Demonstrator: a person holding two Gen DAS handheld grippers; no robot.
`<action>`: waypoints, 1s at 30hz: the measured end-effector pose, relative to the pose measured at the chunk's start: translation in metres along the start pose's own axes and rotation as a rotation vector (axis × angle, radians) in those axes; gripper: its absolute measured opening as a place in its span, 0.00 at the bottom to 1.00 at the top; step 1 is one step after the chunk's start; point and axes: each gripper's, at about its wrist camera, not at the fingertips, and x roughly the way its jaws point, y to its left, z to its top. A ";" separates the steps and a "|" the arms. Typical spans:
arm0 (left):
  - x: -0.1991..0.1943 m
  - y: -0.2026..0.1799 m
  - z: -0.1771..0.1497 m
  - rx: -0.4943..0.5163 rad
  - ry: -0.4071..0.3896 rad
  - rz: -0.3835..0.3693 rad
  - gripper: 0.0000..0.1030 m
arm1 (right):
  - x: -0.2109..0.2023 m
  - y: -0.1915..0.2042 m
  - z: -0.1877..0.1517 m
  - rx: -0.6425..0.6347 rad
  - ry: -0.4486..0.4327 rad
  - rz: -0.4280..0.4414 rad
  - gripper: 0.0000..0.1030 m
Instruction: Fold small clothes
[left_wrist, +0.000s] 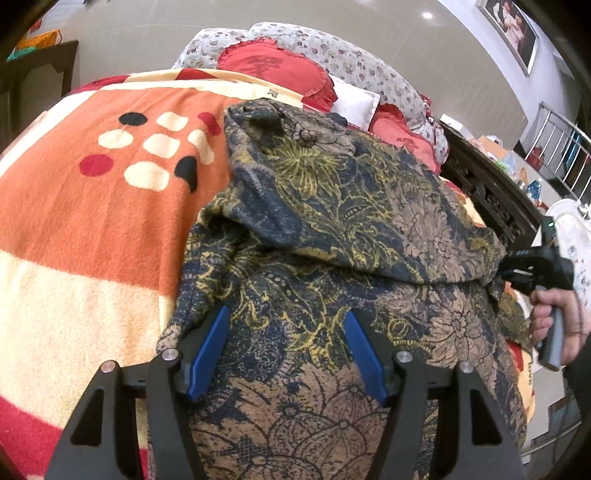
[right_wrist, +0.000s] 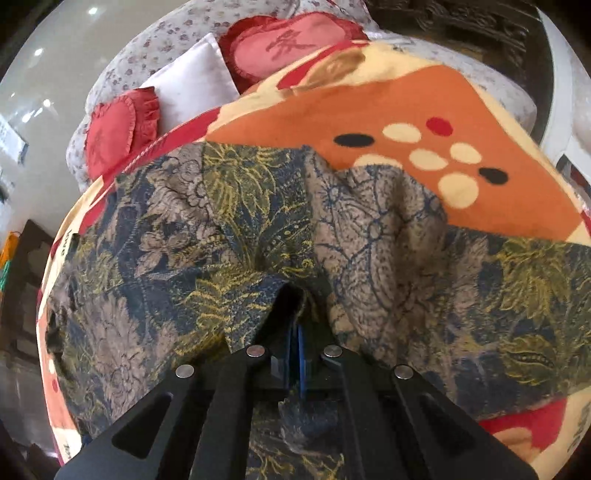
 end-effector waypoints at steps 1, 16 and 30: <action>0.000 -0.004 0.002 0.021 0.009 0.018 0.67 | -0.003 -0.003 0.001 0.006 0.005 0.036 0.03; 0.093 -0.058 0.120 0.239 -0.026 0.200 0.33 | -0.066 0.014 -0.033 -0.176 -0.190 0.113 0.25; 0.113 -0.053 0.108 0.263 -0.063 0.266 0.32 | -0.018 -0.026 -0.027 -0.086 -0.008 0.014 0.02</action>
